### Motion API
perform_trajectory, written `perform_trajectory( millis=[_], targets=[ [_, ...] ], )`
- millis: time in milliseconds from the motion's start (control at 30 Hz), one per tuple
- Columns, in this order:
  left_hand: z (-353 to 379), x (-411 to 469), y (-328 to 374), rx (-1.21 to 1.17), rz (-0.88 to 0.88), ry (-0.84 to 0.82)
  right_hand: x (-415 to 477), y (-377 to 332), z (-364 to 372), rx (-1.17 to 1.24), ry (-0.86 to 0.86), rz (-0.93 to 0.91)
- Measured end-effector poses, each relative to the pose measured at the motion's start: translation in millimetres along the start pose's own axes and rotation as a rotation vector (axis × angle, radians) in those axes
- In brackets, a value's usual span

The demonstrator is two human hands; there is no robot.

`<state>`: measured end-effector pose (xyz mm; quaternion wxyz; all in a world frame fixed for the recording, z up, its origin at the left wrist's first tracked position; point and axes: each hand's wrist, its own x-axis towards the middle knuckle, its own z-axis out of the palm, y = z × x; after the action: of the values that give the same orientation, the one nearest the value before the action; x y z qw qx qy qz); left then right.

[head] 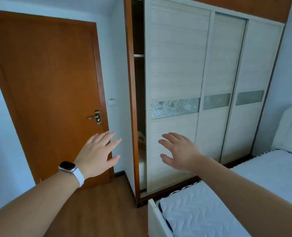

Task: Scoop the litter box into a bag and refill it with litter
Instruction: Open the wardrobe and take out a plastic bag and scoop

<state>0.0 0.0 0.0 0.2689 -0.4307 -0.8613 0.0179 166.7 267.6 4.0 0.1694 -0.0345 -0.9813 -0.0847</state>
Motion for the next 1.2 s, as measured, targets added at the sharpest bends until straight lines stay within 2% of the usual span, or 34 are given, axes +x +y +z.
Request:
perform_trajectory(
  millis=[233,367,600,867,1200],
  targets=[
    [83.2,53.2,-50.8,-0.007,0.028,-0.046,79.0,6.3,57.9,-0.021,-0.018,0.035],
    [135.0,90.1,-97.8,-0.064,0.039,-0.067,140.5,1.8,93.1,0.003,-0.083,0.083],
    [194.8,172.2,-166.7,-0.144,0.083,-0.034,234.0,-0.8,127.0,-0.014,-0.114,0.161],
    [243.3,232.8,-197.9,-0.176,0.142,-0.027,309.0,32.5,146.9,-0.067,-0.075,0.191],
    [302.7,328.2,-197.5,-0.128,0.147,-0.075,381.9,107.3,223.0,-0.035,-0.035,0.192]
  ],
)
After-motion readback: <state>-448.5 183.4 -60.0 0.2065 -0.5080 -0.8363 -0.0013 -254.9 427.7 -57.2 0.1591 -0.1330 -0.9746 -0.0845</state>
